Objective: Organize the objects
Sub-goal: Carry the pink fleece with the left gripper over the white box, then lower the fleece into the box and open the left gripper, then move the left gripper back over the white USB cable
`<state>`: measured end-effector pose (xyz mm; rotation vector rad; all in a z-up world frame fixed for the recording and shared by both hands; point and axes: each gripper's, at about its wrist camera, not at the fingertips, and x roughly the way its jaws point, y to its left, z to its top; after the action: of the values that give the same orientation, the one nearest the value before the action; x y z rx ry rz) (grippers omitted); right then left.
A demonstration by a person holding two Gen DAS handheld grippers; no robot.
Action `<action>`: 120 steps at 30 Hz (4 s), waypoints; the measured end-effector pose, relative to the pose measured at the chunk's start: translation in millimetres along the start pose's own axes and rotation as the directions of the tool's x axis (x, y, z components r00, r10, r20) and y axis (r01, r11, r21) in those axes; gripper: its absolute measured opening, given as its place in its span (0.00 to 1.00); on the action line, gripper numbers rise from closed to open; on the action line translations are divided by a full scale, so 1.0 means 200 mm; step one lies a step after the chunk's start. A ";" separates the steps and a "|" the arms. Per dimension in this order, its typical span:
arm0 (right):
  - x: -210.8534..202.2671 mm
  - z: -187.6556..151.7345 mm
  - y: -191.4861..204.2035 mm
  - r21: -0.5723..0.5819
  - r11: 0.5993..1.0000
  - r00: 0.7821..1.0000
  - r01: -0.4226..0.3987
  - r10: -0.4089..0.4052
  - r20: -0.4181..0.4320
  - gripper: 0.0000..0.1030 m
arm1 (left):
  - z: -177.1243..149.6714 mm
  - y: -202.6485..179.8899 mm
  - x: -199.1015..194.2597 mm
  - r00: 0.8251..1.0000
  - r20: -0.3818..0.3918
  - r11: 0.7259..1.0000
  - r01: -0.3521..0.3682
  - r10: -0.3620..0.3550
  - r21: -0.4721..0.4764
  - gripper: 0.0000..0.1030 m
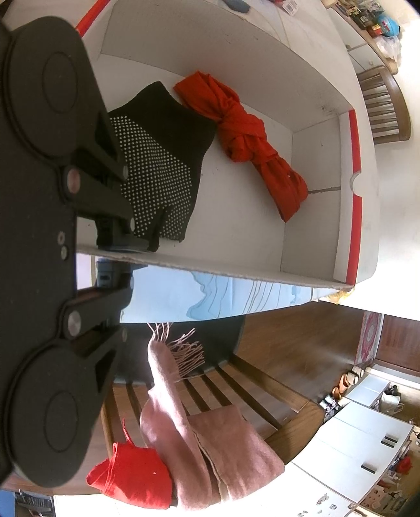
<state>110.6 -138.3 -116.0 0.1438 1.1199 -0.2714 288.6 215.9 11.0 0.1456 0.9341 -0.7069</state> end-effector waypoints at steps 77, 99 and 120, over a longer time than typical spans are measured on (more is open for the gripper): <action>0.00 -0.01 -0.04 -0.015 0.998 0.998 -0.066 0.066 -0.001 0.07 | 0.20 -1.16 1.06 0.945 -0.270 0.951 0.240 -0.183 0.195 0.63; -0.03 -0.01 -0.02 -0.013 0.999 0.999 -0.043 0.043 -0.007 0.05 | 0.22 -0.50 0.34 0.987 -0.032 0.986 0.157 -0.155 0.061 0.63; -0.05 0.01 0.01 -0.021 1.000 1.000 -0.011 0.011 -0.020 0.05 | -0.23 0.20 0.07 0.991 -0.074 0.990 -0.113 0.107 -0.085 0.71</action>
<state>108.9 -134.8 -106.2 0.1344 1.1405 -0.2492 286.9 258.1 -34.1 0.1425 1.0147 -0.5602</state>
